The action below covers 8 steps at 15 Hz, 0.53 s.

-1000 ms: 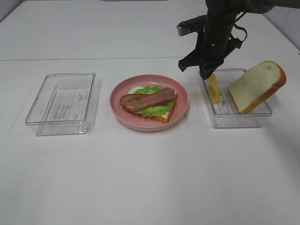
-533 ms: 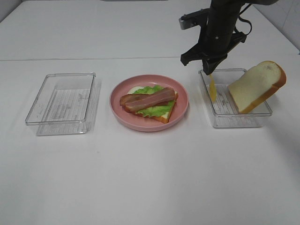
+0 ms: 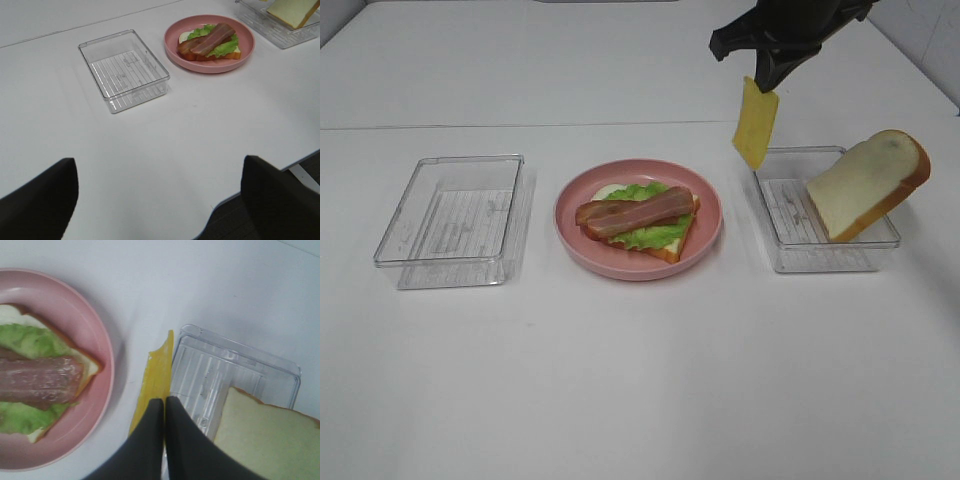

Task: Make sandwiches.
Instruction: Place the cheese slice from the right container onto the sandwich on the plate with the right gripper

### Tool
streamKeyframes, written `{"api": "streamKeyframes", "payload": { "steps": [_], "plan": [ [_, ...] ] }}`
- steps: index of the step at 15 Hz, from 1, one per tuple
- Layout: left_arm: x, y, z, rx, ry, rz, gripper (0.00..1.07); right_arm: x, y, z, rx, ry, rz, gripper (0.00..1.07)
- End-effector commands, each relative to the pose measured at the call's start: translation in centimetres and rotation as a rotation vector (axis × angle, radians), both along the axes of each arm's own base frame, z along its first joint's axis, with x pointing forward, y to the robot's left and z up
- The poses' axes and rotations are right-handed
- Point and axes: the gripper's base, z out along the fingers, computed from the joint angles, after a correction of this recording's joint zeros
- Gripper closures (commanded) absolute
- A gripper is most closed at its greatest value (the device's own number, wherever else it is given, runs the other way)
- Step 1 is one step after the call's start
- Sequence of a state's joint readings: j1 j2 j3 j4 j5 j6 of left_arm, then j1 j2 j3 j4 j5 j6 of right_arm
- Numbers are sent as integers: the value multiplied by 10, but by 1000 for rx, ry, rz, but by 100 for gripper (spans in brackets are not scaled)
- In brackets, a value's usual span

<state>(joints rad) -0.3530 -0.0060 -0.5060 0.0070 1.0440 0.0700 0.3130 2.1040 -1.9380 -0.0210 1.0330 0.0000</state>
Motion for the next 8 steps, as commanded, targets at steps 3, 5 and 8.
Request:
{"api": "streamKeyframes", "payload": {
  "steps": [3, 5, 8],
  "plan": [
    [-2, 1, 0, -13, -32, -5, 25, -18, 10, 31, 159, 10, 86, 107],
    [-2, 1, 0, -13, -32, -5, 25, -24, 26, 35, 320, 49, 165, 107],
    [-2, 1, 0, -13, -32, -5, 25, -24, 41, 34, 486, 74, 220, 107]
  ]
}}
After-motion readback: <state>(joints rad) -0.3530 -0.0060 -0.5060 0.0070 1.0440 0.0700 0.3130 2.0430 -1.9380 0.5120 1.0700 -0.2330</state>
